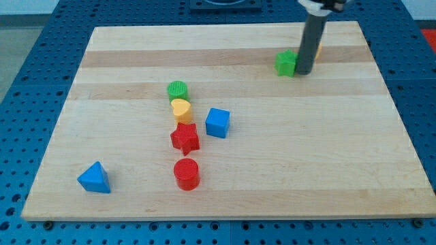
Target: Move the green star towards the top center
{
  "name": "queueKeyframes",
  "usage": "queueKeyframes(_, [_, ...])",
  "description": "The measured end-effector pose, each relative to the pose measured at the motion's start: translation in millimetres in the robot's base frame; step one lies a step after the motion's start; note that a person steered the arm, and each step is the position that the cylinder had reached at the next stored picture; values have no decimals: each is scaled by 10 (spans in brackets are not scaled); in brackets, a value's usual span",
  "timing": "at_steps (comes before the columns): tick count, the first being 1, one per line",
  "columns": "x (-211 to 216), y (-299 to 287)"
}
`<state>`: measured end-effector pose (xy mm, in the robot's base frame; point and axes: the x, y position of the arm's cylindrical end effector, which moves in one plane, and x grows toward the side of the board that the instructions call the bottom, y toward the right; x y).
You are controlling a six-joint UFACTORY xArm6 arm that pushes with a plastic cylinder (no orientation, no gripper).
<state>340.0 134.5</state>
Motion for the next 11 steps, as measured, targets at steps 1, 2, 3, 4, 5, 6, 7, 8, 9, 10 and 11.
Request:
queueKeyframes(1, [0,-415])
queueKeyframes(2, [72,-950])
queueKeyframes(3, [233,-1474])
queueKeyframes(4, [386,-1767])
queueKeyframes(5, [703,-927])
queueKeyframes(6, [388,-201])
queueKeyframes(7, [-32,-30])
queueKeyframes(8, [-82,-123])
queueKeyframes(9, [-99,-376])
queueKeyframes(10, [-223,-764])
queueKeyframes(11, [-213,-1279])
